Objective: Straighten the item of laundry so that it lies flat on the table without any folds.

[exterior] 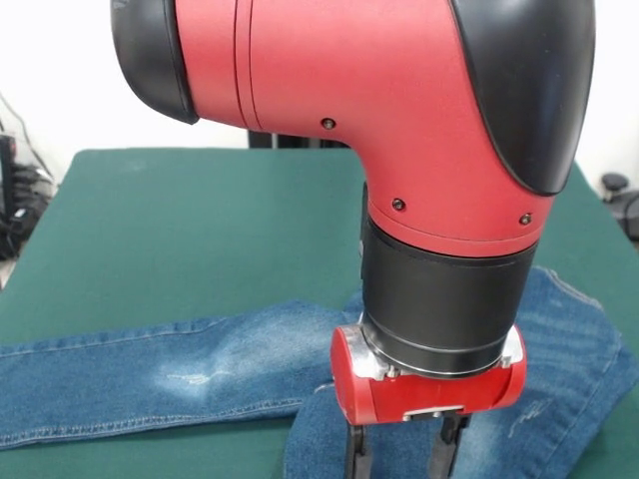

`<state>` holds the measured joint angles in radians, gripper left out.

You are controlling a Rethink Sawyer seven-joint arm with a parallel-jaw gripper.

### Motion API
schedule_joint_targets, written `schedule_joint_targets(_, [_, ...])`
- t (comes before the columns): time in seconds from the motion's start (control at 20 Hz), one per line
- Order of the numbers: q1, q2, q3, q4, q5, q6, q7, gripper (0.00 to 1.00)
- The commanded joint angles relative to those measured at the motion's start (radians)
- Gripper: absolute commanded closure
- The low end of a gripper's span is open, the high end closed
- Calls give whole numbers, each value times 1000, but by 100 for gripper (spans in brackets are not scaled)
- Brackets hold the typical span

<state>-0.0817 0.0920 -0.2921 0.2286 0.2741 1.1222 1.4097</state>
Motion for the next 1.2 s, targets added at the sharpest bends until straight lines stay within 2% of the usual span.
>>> schedule_joint_targets(0.05, [4,7,57,37,19,112,-10,0])
schedule_joint_targets(0.4, [7,0,59,49,18,120,-3,0])
schedule_joint_targets(0.75, [39,-111,81,250,2,109,66,0])
schedule_joint_targets(1.2, [57,-199,104,456,-17,4,76,0])
